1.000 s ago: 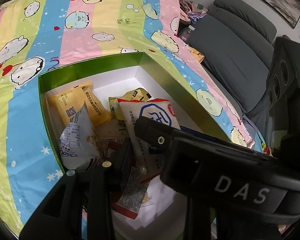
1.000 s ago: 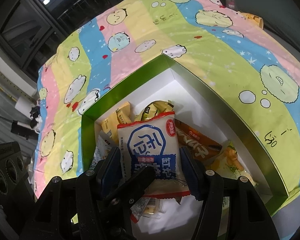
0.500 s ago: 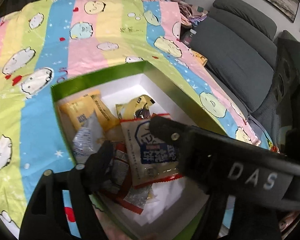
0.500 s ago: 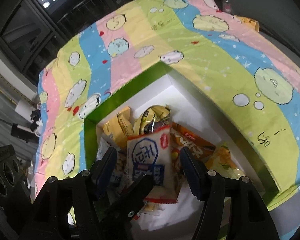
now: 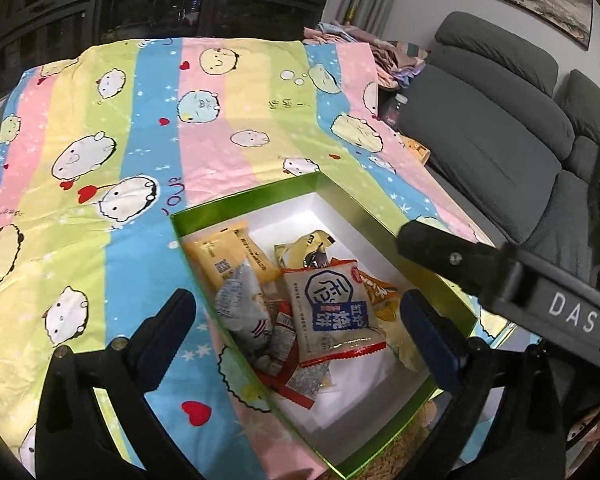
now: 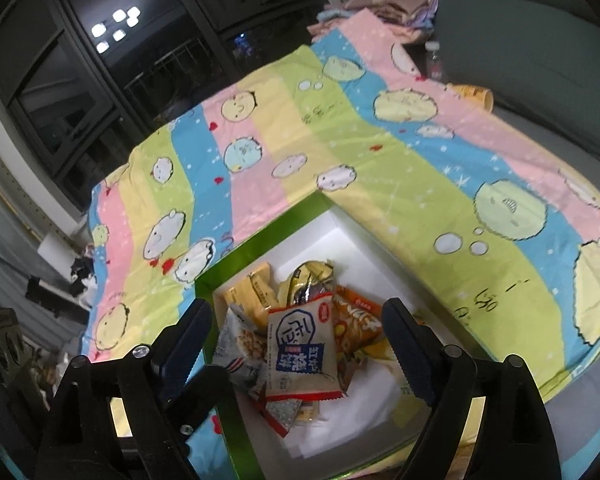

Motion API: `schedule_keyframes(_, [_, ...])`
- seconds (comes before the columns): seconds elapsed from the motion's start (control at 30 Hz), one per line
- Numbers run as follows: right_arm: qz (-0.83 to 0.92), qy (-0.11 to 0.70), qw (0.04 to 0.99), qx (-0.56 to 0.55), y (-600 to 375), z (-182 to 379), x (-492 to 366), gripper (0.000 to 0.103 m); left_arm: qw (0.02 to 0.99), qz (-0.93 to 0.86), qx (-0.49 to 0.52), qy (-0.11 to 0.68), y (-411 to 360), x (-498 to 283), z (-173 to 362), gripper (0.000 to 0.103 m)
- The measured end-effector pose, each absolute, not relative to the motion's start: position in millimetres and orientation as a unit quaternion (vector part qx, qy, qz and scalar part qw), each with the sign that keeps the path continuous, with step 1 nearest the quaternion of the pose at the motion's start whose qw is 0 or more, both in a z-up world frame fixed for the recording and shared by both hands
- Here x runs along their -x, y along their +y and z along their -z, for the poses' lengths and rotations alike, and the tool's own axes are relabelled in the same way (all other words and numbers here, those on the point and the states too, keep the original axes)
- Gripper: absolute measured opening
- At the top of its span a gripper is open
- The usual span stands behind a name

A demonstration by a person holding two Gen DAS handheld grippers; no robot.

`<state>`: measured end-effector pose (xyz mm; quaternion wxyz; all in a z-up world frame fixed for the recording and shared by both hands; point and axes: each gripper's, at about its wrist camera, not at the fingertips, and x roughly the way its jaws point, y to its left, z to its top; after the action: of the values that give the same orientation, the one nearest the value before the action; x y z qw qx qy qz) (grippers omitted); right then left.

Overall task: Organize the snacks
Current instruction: 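Lower the biscuit pack into the box and open the right tool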

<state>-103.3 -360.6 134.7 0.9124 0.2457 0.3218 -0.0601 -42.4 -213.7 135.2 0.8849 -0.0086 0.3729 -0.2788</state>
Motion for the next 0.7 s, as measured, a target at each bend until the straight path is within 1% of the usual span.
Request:
schedule_keyframes(0.5, [0.073,0.319,0.919,-0.219,-349,-142,106,0.088,0.88,0.269,0.032,0.391,-196,43,-134,0.102])
schedule_keyframes(0.7, [0.08,0.316,0.922,-0.21,-344,-146,108,0.088,0.884,0.262,0.031,0.387,-189,44,-135,0.102])
